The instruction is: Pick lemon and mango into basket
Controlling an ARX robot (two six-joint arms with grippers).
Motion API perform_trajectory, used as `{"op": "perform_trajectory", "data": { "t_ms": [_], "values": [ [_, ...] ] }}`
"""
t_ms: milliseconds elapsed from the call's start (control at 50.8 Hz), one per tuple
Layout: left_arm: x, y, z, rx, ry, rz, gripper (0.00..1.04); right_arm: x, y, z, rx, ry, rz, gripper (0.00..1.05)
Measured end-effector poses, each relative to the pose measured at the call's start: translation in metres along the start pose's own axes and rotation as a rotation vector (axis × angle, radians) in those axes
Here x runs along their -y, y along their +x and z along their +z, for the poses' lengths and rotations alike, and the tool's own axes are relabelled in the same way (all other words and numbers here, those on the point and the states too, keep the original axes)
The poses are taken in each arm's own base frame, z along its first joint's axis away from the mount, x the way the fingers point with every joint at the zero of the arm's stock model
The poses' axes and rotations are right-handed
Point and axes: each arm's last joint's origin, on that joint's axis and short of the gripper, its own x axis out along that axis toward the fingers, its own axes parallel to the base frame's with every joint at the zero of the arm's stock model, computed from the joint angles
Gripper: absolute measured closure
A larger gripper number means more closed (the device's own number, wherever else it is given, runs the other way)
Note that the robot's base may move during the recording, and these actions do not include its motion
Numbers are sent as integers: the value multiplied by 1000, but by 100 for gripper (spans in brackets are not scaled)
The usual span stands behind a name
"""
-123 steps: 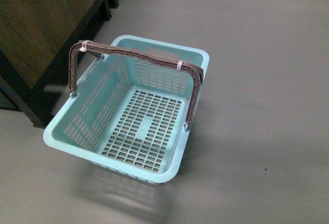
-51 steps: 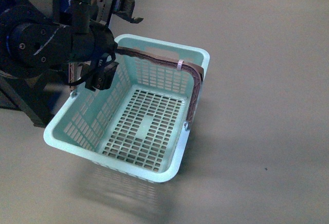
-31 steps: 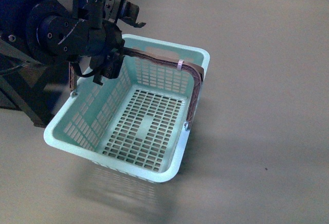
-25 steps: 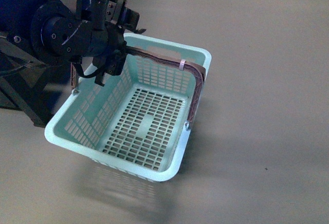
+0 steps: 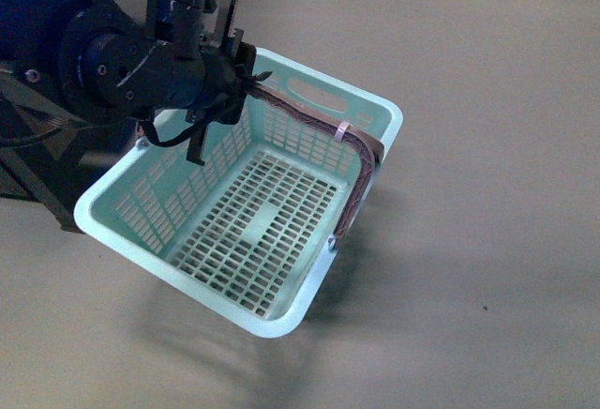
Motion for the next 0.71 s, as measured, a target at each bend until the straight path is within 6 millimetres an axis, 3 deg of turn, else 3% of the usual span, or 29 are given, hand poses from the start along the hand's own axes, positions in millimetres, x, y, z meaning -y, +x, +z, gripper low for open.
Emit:
{"op": "perform_trajectory", "data": {
  "t_ms": [177, 315, 433, 551, 709],
  "values": [
    [9, -55, 15, 38, -3, -69, 97, 0, 0, 0, 0, 0, 0, 9],
    [37, -141, 44, 115, -72, -228, 98, 0, 0, 0, 0, 0, 0, 9],
    [47, -193, 56, 160, -114, -309, 98, 0, 0, 0, 0, 0, 0, 9],
    [55, -225, 59, 172, -129, -367, 98, 0, 0, 0, 0, 0, 0, 9],
    [60, -253, 58, 170, -146, -410, 98, 0, 0, 0, 0, 0, 0, 9]
  ]
}}
